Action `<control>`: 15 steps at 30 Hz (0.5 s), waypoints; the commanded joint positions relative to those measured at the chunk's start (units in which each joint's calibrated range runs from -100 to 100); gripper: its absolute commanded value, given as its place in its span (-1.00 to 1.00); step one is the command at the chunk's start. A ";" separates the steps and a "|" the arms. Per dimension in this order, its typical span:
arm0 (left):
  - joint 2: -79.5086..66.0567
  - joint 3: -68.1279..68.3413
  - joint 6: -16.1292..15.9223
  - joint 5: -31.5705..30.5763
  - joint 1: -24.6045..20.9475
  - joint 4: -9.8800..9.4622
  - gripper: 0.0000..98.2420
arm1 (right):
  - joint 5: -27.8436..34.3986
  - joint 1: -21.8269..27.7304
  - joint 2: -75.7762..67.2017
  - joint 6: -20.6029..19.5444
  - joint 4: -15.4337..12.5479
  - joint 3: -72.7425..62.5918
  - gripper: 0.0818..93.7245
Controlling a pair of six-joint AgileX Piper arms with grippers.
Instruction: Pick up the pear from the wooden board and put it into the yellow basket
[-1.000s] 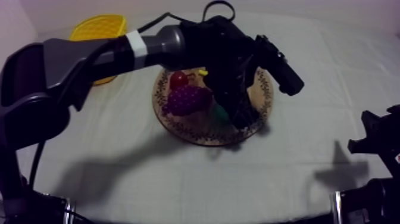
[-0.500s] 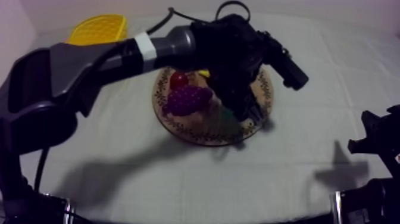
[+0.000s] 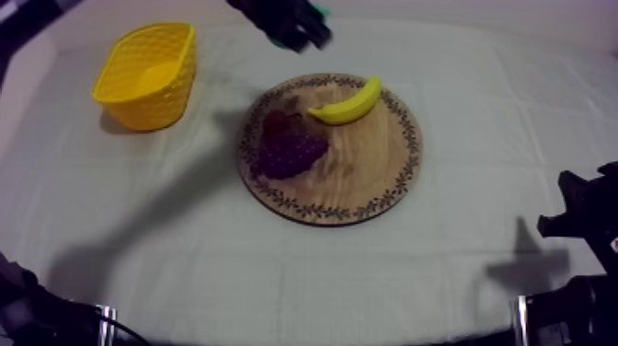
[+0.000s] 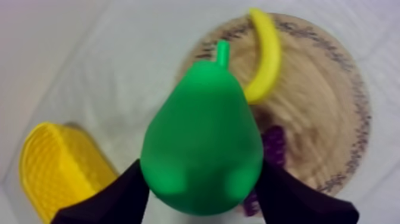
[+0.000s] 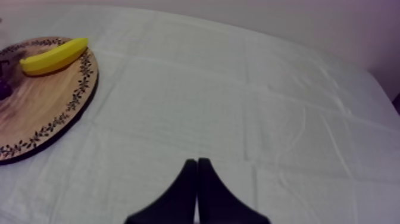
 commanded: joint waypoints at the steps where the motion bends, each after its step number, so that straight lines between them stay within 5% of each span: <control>1: -2.40 1.75 -0.51 -0.02 -4.52 -0.42 0.25 | 0.05 0.00 0.01 0.01 -0.01 0.03 -0.99; 15: -4.74 13.61 -2.86 -7.36 -21.78 -3.04 0.29 | 0.05 0.00 0.01 0.03 -0.01 0.03 -0.99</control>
